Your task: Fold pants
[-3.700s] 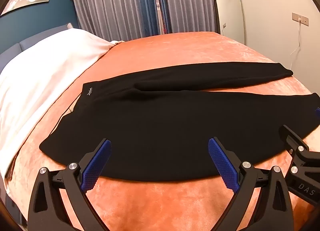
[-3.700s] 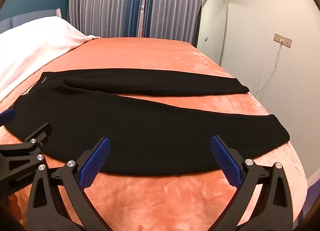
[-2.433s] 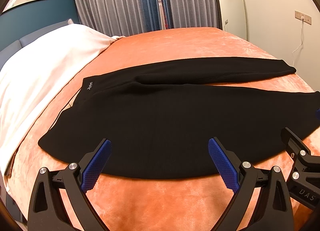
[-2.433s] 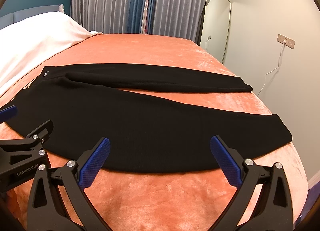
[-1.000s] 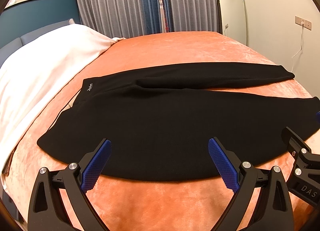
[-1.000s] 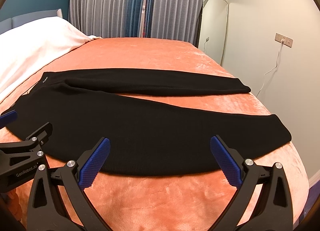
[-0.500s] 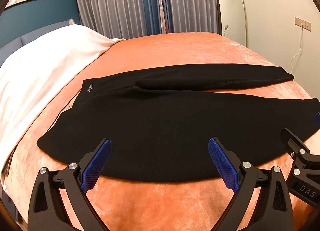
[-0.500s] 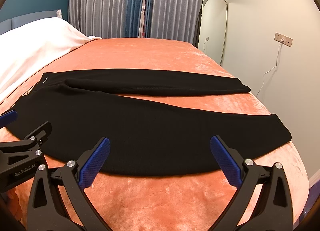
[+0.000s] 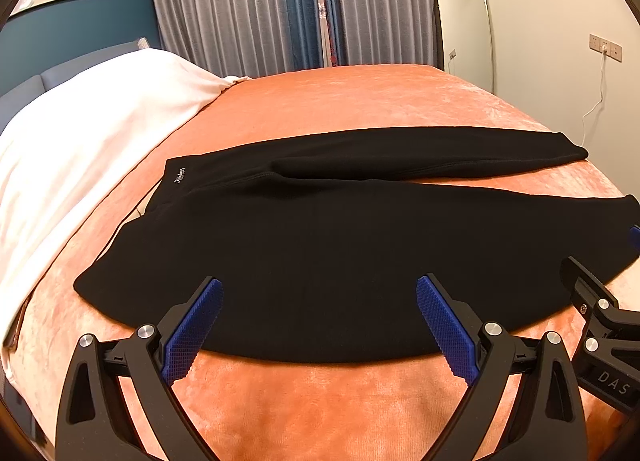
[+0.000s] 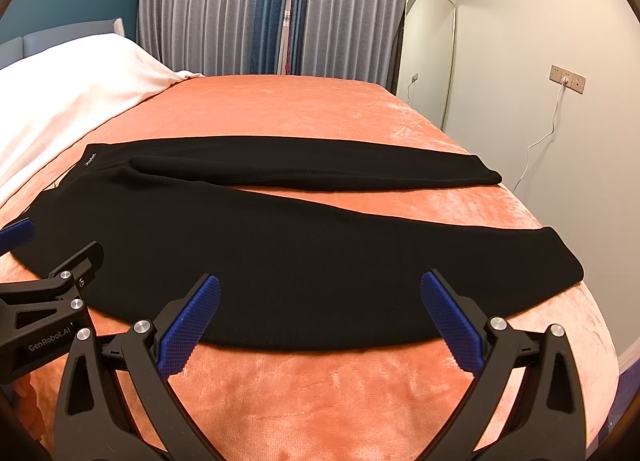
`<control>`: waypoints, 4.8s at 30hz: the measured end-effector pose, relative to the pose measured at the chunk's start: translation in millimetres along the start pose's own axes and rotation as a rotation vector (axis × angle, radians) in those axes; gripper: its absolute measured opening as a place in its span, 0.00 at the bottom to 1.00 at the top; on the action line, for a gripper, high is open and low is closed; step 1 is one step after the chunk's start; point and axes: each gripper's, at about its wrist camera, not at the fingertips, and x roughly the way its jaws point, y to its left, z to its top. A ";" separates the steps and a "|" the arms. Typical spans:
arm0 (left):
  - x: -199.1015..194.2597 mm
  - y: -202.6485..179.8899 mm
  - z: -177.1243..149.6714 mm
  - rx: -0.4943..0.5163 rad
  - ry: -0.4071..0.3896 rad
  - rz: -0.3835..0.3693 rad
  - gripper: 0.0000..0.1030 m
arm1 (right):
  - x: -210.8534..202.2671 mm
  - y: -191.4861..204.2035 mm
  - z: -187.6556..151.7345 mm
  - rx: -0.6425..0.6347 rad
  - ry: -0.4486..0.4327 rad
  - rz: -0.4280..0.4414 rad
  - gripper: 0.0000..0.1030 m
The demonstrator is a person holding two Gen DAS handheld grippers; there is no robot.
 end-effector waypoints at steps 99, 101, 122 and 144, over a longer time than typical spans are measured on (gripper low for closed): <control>255.7 307.1 193.6 -0.478 0.241 0.090 0.09 | 369.8 -329.9 176.7 0.315 0.412 0.069 0.27; 257.2 305.8 196.1 -0.474 0.240 0.098 0.09 | 364.4 -326.1 181.0 0.293 0.389 0.073 0.03; 97.4 346.1 205.5 -0.499 0.103 0.091 0.00 | 140.4 -354.5 241.5 0.305 0.081 0.081 0.00; 355.6 294.0 170.6 -0.380 0.461 0.173 0.57 | 366.6 -323.7 177.6 0.219 0.368 -0.031 0.69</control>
